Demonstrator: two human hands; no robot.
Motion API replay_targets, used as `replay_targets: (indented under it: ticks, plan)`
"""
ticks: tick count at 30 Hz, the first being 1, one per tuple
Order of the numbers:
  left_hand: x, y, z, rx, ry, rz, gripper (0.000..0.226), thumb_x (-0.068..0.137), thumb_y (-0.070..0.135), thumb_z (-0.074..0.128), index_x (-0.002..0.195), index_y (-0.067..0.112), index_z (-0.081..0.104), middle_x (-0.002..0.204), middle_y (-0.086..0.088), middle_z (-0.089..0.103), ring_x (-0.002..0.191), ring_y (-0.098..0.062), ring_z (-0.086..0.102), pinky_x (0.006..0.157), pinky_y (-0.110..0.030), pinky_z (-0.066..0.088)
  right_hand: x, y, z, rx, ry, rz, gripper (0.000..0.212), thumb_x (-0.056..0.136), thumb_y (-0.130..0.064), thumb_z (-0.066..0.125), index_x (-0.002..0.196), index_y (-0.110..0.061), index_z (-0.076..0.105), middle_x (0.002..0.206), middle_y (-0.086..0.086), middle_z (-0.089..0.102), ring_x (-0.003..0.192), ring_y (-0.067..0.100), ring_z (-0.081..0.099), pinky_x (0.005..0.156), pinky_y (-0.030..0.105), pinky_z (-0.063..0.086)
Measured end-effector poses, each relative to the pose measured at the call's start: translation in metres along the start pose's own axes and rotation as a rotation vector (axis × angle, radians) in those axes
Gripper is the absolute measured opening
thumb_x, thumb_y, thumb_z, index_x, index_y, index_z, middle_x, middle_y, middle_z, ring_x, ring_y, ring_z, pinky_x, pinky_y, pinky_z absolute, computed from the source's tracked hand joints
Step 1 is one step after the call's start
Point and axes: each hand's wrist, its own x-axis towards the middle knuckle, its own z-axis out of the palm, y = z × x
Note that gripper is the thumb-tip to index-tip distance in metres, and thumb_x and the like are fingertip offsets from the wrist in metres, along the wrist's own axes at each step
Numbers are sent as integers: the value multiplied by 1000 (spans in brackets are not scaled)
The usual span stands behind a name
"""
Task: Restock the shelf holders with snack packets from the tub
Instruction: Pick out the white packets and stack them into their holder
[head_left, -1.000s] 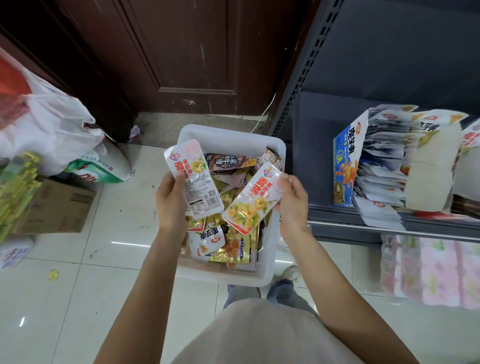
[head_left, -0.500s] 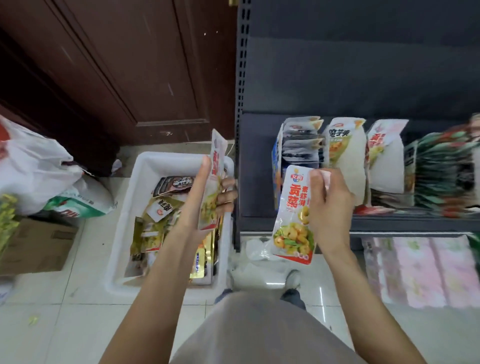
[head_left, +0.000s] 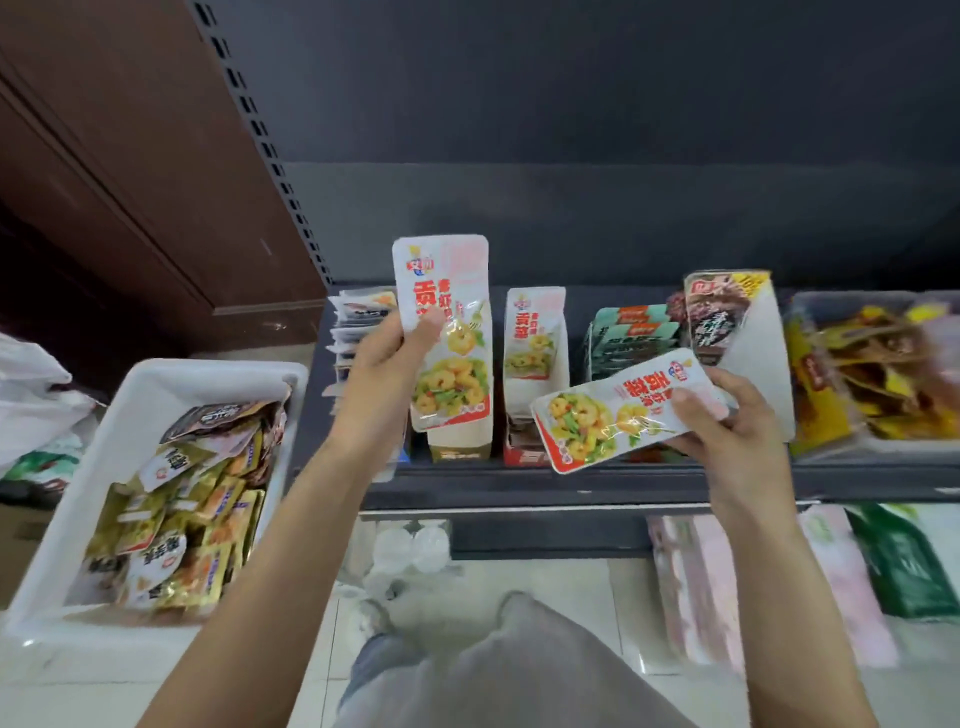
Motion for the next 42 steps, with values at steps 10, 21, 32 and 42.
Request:
replay_targets:
  ticks: [10,21,32,42]
  plan:
    - [48,-55,66,740,-148,188,23,91,18,63,114,15,65,99,0,71,88,-29,67,82,-43,54,26,-7,-24,125,310,-127,26,92,-15,61,113,-18,46,108,-9,62,92,4,68,64,19,56]
    - [20,-69,34,1266,-362,456,19,89,25,62,105,29,72,101,8,72,86,-11,67,77,-28,53,56,-12,59,-601,-313,-750,15,96,-17,55,109,-11,61,80,-5,67,62,3,59,55,21,49]
    - [5,-66,27,1260,-323,317,23,96,31,51,111,28,68,106,10,69,94,-11,64,78,-33,51,61,6,76,-1261,-875,-605,32,99,-24,42,128,-20,57,118,0,66,97,18,65,86,35,50]
    - [-54,-42,-67,896,578,570,20,89,29,51,81,13,61,65,6,59,59,-10,53,52,-22,43,-28,-41,136,-751,-777,-702,25,95,-30,44,112,-28,62,96,-12,69,72,4,61,64,31,53]
